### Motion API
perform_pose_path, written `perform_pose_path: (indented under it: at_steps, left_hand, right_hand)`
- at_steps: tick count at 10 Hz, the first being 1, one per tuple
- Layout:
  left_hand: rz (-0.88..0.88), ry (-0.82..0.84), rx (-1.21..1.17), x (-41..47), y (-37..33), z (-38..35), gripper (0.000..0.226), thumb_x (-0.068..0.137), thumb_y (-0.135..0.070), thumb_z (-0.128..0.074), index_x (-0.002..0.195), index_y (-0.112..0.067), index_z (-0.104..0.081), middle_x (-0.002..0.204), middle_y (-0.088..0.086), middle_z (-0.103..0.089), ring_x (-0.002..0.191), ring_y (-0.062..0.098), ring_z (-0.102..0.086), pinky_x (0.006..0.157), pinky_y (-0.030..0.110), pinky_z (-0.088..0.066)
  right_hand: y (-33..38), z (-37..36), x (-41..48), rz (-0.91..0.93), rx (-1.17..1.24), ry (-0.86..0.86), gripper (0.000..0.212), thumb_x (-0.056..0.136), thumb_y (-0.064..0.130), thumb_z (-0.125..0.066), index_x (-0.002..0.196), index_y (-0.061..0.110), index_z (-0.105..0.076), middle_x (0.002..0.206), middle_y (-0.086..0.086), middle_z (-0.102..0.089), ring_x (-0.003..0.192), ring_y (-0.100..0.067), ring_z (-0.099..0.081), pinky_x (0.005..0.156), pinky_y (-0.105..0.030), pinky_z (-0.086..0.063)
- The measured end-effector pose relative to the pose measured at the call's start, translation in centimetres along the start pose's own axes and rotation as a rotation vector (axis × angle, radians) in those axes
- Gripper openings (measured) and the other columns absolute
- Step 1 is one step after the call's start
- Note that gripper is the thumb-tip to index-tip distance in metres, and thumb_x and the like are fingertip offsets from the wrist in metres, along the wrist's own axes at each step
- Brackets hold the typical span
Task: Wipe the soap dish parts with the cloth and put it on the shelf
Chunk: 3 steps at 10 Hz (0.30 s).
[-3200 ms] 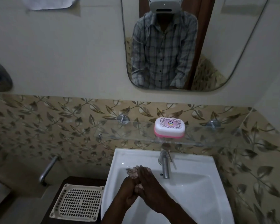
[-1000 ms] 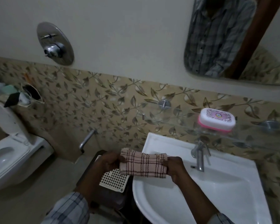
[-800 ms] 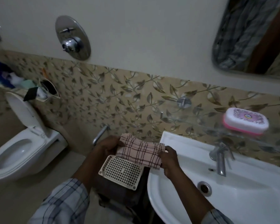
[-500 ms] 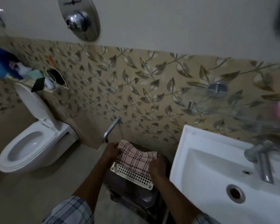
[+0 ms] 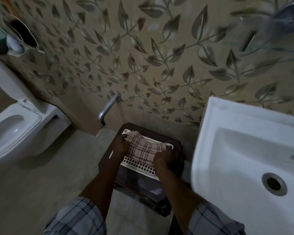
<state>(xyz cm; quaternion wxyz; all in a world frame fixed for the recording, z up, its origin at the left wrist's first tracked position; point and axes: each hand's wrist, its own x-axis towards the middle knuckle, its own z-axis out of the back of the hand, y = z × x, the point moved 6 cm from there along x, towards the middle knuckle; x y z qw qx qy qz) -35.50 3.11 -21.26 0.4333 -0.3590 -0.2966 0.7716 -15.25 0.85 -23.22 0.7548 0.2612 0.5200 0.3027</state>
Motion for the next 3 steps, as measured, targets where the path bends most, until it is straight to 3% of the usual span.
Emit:
perform_pose_path:
  at_steps: [1, 2, 3]
  left_hand:
    - [-0.059, -0.087, 0.164, 0.6, -0.1, 0.0, 0.031, 0.089, 0.002, -0.058, 0.119, 0.009, -0.063, 0.113, 0.032, -0.066, 0.108, 0.042, -0.064, 0.088, 0.035, -0.047]
    - [-0.160, -0.174, 0.202, -1.0, -1.9, -0.7, 0.043, 0.095, 0.003, -0.049, 0.138, 0.011, -0.047, 0.136, 0.034, -0.050, 0.127, 0.044, -0.049, 0.109, 0.042, -0.037]
    - [-0.290, -0.250, 0.239, -3.7, -4.4, -0.6, 0.050, 0.095, 0.005, -0.047, 0.144, 0.008, -0.038, 0.150, 0.031, -0.036, 0.139, 0.042, -0.037, 0.117, 0.047, -0.030]
  right_hand:
    - [0.1, -0.1, 0.7, 0.086, -0.285, -0.093, 0.056, 0.094, -0.002, -0.044, 0.148, 0.002, -0.030, 0.145, -0.020, -0.044, 0.132, -0.034, -0.045, 0.108, -0.035, -0.036]
    - [0.9, -1.0, -0.2, 0.291, -0.460, -0.051, 0.067, 0.090, -0.004, -0.045, 0.152, 0.002, -0.020, 0.155, -0.019, -0.031, 0.143, -0.030, -0.029, 0.118, -0.036, -0.025]
    - [2.6, -2.3, -3.4, 0.588, -0.632, 0.088, 0.073, 0.090, -0.009, -0.039, 0.154, 0.006, -0.009, 0.163, -0.016, -0.007, 0.150, -0.026, -0.013, 0.120, -0.032, -0.015]
